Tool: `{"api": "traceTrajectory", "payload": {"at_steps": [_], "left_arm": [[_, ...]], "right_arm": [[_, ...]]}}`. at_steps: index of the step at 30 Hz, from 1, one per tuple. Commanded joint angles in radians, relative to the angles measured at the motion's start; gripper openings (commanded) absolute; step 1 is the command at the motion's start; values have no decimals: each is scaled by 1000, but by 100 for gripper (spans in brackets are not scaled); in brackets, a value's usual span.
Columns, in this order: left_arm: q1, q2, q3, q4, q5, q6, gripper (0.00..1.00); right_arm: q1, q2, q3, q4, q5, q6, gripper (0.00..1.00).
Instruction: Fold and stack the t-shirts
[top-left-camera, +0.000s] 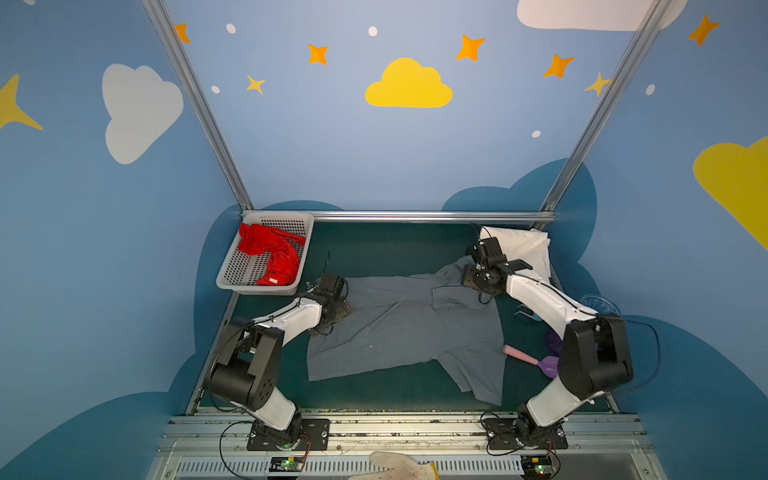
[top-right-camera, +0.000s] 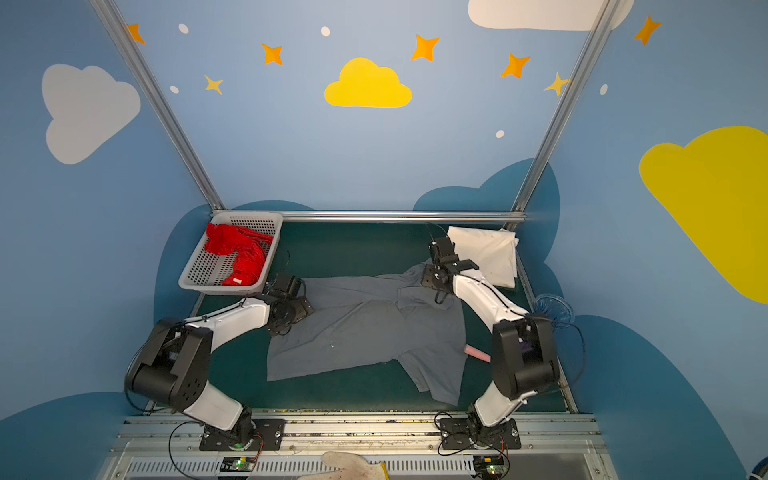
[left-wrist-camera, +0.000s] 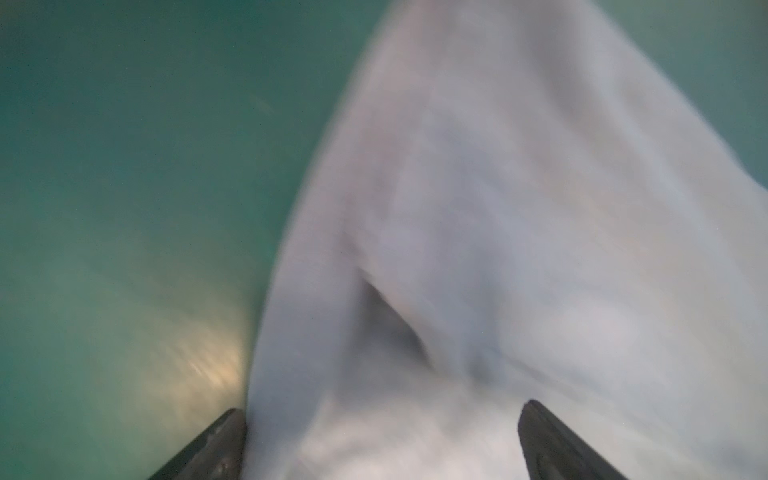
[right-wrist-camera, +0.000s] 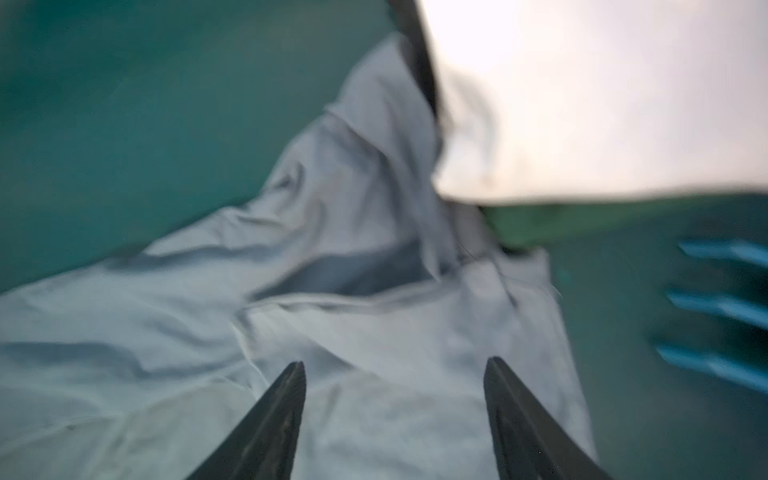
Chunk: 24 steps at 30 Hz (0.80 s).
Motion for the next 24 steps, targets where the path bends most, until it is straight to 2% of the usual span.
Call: {"api": "traceTrajectory", "payload": {"at_steps": [1, 5, 8, 18, 24], "left_arm": [[-30, -89, -10, -30, 4, 31, 100], [-40, -147, -3, -56, -15, 38, 100], [-43, -175, 9, -80, -32, 47, 100], [-42, -257, 32, -125, -165, 83, 100], [-40, -259, 43, -131, -174, 78, 100]], "right_arm": [[14, 175, 166, -165, -72, -58, 66], [52, 354, 338, -283, -28, -87, 63], [76, 412, 390, -340, -1, -74, 61], [103, 358, 311, -365, 28, -17, 59], [104, 336, 237, -352, 11, -6, 54]]}}
